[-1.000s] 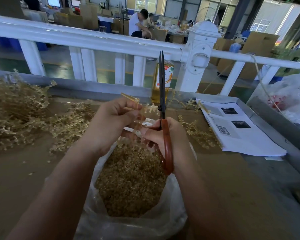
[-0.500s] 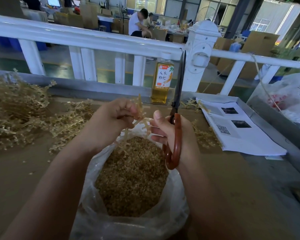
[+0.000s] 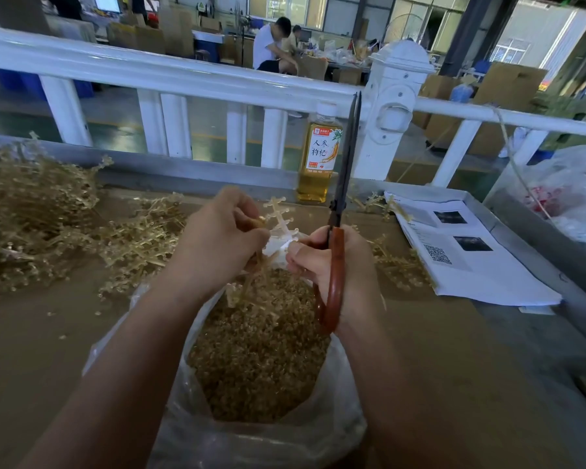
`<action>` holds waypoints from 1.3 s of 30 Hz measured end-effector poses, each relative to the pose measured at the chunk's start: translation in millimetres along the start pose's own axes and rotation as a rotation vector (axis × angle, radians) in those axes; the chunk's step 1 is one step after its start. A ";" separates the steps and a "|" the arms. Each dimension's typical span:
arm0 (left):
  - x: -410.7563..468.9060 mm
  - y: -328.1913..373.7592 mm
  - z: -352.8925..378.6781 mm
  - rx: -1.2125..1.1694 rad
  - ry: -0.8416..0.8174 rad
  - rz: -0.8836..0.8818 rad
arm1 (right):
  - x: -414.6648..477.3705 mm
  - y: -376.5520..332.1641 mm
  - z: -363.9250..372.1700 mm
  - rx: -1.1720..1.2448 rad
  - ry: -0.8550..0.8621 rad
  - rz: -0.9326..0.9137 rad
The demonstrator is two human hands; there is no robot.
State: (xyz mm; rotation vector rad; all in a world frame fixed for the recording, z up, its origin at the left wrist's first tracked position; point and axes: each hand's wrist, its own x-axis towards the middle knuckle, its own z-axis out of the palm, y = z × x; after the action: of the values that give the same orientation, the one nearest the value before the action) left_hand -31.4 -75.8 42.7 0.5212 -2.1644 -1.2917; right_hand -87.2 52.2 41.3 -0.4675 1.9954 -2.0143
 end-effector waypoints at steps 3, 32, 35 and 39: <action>-3.2 3.1 -0.7 0.120 0.017 0.074 | -2.4 0.0 1.2 0.089 0.003 -0.012; -13.4 17.2 0.9 0.203 -0.173 0.421 | -0.2 -2.5 -4.0 0.447 -0.008 0.018; -11.4 15.5 1.8 0.238 -0.172 0.481 | -0.7 -3.5 -4.8 0.442 -0.036 0.022; -12.7 16.4 0.4 0.167 -0.192 0.443 | -1.7 -2.8 -4.4 0.408 -0.059 0.044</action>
State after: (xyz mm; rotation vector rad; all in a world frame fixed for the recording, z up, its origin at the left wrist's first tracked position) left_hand -22.6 -60.5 53.7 -0.0300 -2.3815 -0.9544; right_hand -87.3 57.0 44.1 -0.3811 1.4886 -2.2703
